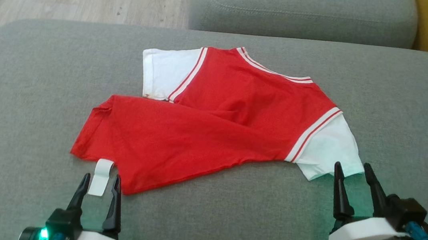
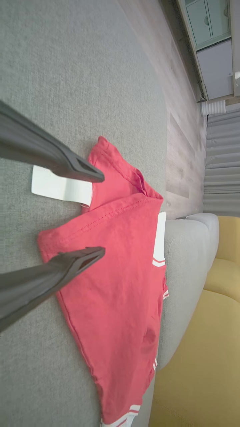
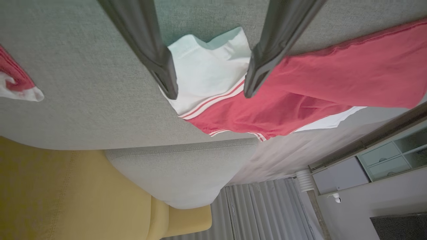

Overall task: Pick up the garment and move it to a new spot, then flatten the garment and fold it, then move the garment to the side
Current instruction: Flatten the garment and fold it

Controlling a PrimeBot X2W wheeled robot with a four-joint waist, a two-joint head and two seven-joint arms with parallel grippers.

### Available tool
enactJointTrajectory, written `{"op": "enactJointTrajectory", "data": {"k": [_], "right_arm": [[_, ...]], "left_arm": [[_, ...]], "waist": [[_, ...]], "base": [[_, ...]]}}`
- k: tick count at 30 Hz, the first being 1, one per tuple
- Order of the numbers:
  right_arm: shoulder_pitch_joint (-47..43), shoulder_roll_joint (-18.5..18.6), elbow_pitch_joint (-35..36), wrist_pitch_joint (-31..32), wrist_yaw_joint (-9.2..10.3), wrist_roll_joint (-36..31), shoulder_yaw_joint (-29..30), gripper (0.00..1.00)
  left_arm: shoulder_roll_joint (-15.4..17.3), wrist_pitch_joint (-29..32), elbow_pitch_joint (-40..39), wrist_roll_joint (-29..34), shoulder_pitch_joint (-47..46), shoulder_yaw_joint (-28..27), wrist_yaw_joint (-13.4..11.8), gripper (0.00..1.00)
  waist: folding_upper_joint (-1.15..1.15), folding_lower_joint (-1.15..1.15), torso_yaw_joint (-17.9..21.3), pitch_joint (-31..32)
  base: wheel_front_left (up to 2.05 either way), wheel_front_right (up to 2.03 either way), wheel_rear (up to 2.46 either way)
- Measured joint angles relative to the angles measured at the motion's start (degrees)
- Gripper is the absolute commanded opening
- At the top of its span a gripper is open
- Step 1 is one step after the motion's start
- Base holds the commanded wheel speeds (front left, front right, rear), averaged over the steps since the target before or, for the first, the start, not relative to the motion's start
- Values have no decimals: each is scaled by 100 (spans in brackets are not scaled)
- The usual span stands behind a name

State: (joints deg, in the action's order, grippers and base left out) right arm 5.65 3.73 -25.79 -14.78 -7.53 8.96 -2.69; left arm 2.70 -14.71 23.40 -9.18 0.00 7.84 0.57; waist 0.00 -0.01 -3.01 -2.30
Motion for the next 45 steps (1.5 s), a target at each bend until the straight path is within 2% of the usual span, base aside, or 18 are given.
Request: {"op": "enactJointTrajectory", "data": {"k": [8,14,20,30,31,33,38,45], "right_arm": [[-40,-11,-30,0,0,-5,1,100],[-18,-22,7,0,0,-5,-25,100],[79,11,34,0,0,-4,-52,100],[204,92,109,0,0,15,-23,100],[210,93,102,0,0,26,1,100],[250,103,56,0,0,64,73,100],[513,196,-250,0,0,55,258,100],[1148,282,-1260,23,0,-121,570,100]], "left_arm": [[0,0,22,-14,21,51,1,100],[0,0,430,-485,-87,399,291,100],[0,0,1006,-990,-463,541,354,100],[0,-53,1456,-1521,-840,672,483,100],[0,-75,1524,-1574,-893,697,509,80],[4,-86,1637,-1608,-1005,738,533,0],[25,-85,1717,-1707,-1151,878,575,0],[27,-101,1634,-1706,-1188,1027,602,0]], "waist": [[0,1,88,-19],[0,2,89,-259],[0,2,148,-528],[0,2,228,-724],[0,2,228,-740],[0,1,226,-775],[0,2,194,-849],[0,2,45,-967]], "base": [[0,0,0],[0,0,0],[0,0,0],[0,0,0],[0,0,0],[0,0,0],[0,0,0],[0,0,0]]}}
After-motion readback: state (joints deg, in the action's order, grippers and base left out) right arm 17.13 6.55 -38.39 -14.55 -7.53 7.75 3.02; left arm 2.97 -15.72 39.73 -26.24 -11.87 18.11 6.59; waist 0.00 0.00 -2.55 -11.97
